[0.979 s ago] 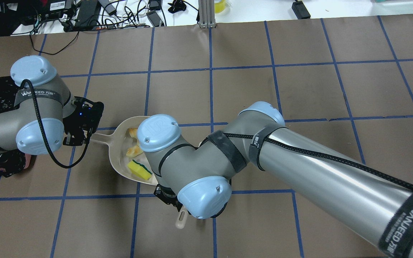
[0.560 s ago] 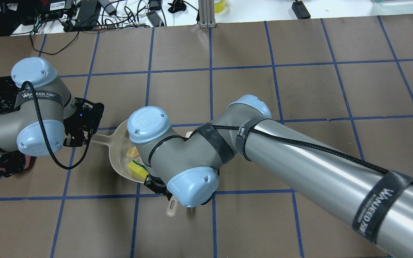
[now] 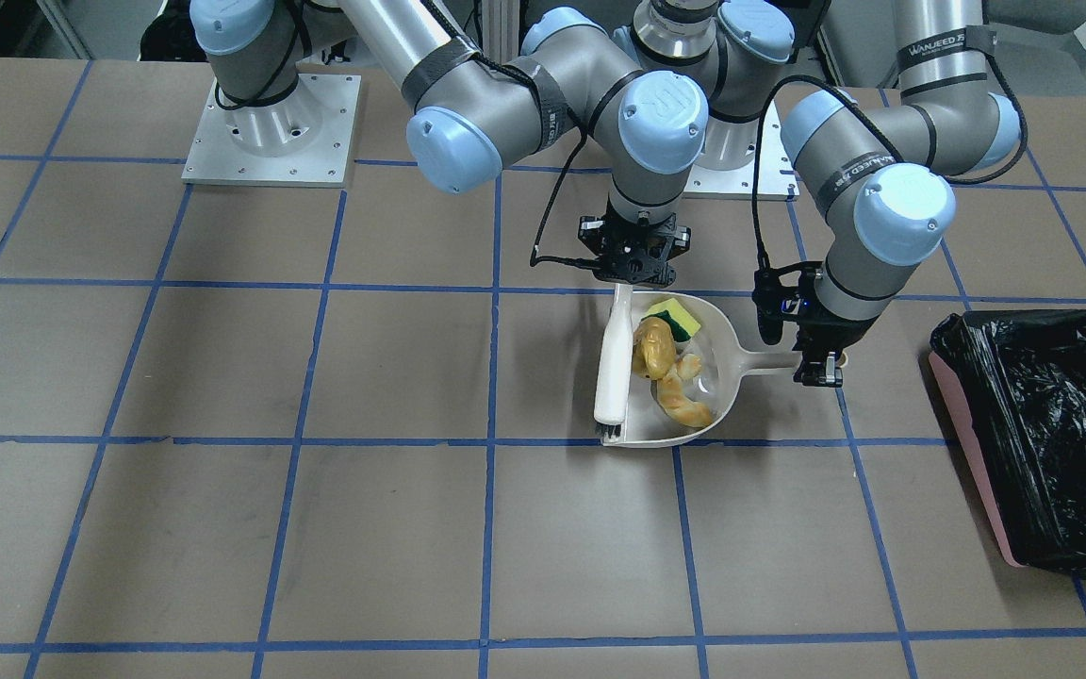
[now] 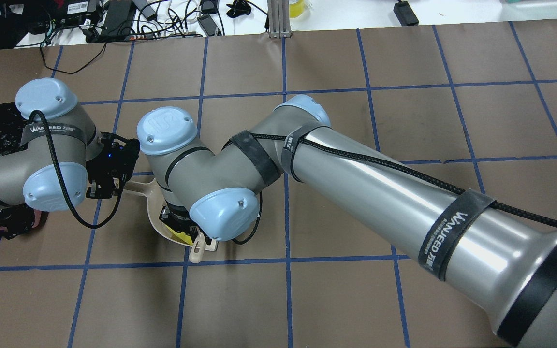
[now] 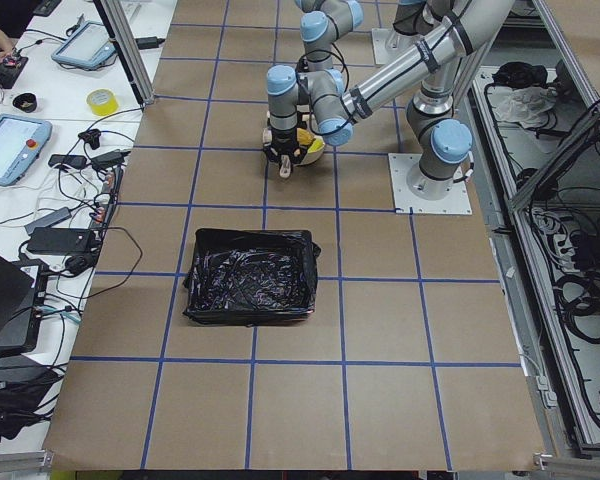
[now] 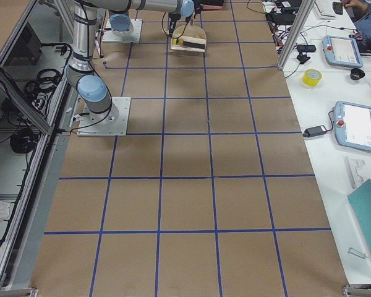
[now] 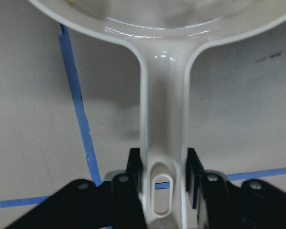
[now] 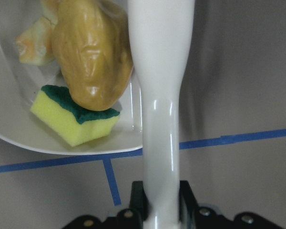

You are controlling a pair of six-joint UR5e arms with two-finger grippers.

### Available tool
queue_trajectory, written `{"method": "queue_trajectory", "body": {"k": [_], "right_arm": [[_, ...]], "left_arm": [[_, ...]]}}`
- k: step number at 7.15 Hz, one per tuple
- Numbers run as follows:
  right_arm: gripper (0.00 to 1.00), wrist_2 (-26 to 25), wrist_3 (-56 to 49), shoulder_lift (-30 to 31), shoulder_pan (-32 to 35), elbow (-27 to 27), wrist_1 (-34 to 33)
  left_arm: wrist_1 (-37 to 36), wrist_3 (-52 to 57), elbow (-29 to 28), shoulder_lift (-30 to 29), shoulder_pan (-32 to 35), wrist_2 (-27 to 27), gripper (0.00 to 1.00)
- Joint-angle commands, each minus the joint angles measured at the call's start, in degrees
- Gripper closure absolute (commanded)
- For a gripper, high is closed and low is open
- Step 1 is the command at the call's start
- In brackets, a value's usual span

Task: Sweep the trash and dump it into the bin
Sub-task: 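Sweep the yellow potato into the dustpan with the right-held brush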

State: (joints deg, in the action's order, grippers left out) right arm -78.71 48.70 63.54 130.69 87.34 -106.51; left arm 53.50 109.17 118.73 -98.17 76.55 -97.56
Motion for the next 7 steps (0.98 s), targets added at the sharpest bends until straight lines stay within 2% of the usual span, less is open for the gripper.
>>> {"method": "queue_trajectory", "body": {"k": [1, 4, 6, 7], "right_arm": [[1.0, -2.1, -1.2, 0.4, 0.0, -0.2, 2.7], [1.0, 0.7, -0.5, -1.1, 0.9, -0.6, 0.3], [1.0, 4.6, -0.7, -2.5, 0.8, -0.7, -3.2], [1.0, 4.5, -1.2, -2.2, 0.7, -0.7, -3.1]], "left_arm": [[-0.1, -0.1, 0.0, 0.0, 0.0, 0.0, 1.0], [-0.1, -0.2, 0.0, 0.0, 0.0, 0.0, 1.0], [-0.1, -0.1, -0.2, 0.0, 0.0, 0.0, 1.0], [-0.1, -0.2, -0.1, 0.0, 0.0, 0.0, 1.0]]}}
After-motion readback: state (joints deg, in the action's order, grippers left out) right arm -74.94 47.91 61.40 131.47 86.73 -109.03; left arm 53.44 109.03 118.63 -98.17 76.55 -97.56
